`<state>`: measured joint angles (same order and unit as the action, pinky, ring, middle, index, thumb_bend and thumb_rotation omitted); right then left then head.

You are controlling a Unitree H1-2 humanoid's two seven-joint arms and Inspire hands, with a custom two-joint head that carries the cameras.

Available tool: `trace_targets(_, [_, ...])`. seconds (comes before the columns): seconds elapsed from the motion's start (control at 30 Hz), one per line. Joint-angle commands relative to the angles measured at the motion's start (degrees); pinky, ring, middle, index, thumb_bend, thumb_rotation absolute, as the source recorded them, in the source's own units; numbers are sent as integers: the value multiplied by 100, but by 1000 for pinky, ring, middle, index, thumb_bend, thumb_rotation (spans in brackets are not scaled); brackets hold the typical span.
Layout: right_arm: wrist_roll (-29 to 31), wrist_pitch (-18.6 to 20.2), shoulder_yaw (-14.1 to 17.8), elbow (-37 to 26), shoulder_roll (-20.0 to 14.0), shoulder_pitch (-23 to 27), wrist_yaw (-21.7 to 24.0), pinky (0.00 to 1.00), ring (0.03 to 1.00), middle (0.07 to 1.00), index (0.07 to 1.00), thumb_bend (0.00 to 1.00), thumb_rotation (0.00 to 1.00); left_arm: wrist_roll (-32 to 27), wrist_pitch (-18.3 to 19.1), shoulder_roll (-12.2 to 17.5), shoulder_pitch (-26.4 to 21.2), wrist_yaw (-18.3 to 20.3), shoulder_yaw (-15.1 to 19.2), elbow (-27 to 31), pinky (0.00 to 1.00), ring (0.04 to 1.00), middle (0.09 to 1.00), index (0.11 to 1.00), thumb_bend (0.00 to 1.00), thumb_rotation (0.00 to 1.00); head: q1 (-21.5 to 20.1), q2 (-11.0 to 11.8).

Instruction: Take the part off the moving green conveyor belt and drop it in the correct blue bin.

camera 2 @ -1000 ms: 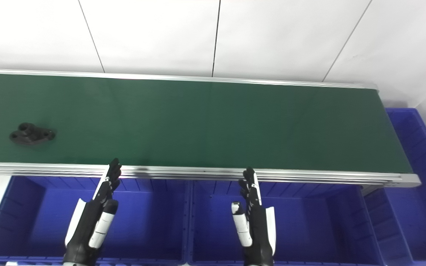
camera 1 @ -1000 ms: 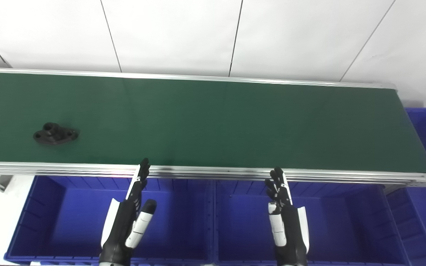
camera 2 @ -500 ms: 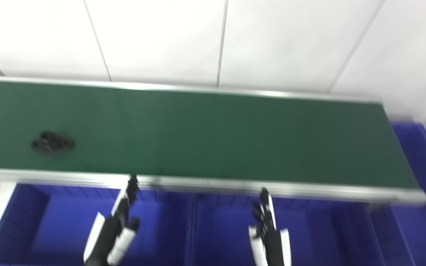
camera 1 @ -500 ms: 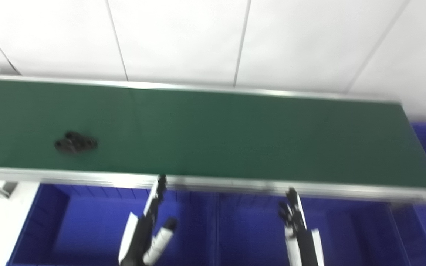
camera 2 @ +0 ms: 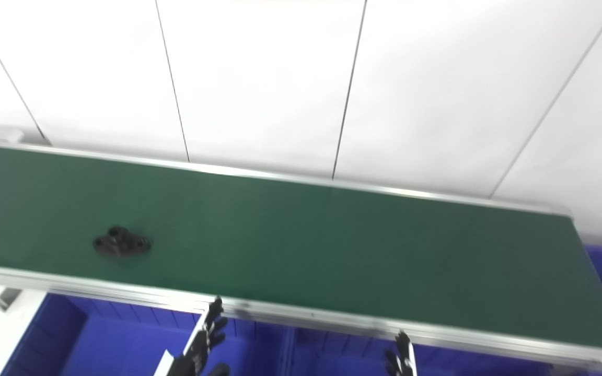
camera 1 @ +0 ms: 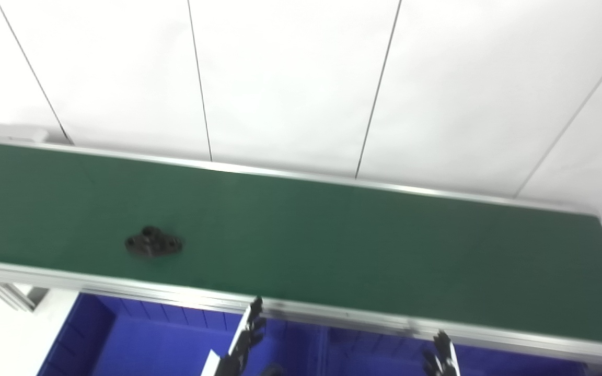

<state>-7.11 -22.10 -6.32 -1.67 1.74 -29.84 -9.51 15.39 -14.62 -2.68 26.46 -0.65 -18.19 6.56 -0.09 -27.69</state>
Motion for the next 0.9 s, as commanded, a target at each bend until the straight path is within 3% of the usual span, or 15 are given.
trace_targets(0.0, [74, -401, 39, -14, -3, 47, 48, 945, 945, 990, 1000, 726, 1000, 80, -233, -174, -46, -131, -85, -4, 907, 953, 1000, 997, 659, 869, 70, 57])
trace_targets(0.23, [99, -450, 85, 165, -26, 110, 63, 985, 954, 1000, 1000, 733, 1000, 102, -289, -175, -104, -193, -111, -169, 881, 945, 995, 990, 658, 858, 144, 236])
trace_targets(0.43, [103, -309, 105, 60, -23, 93, 134, 987, 967, 1000, 1000, 735, 1000, 189, -193, -170, -113, -179, -114, -141, 827, 933, 985, 980, 640, 856, 125, 189])
trace_targets(0.63, [-27, -461, 127, 103, -68, 160, 110, 992, 960, 1000, 1000, 714, 1000, 122, -211, -213, -126, -176, -117, -156, 843, 936, 984, 975, 664, 843, 122, 144])
trace_targets(0.73, [-495, -472, 133, -58, -86, 186, -144, 963, 940, 995, 1000, 698, 951, 115, -177, -224, -133, -174, -115, -152, 837, 931, 981, 969, 680, 840, 62, 124])
trace_targets(0.77, [-668, -476, 135, -97, -81, 198, -278, 861, 878, 955, 982, 692, 877, 117, -166, -222, -136, -173, -114, -148, 830, 929, 979, 970, 687, 845, 62, 124])
trace_targets(0.8, [-1163, -478, 117, -168, -135, 240, -571, 798, 823, 919, 962, 684, 820, 123, -182, -215, -143, -176, -112, -153, 815, 922, 977, 970, 679, 846, 19, 113])
trace_targets(0.87, [-1891, -480, 98, -290, -257, 336, -963, 774, 799, 903, 952, 680, 796, 129, -181, -200, -154, -171, -107, -155, 807, 919, 976, 971, 673, 845, -41, 82])
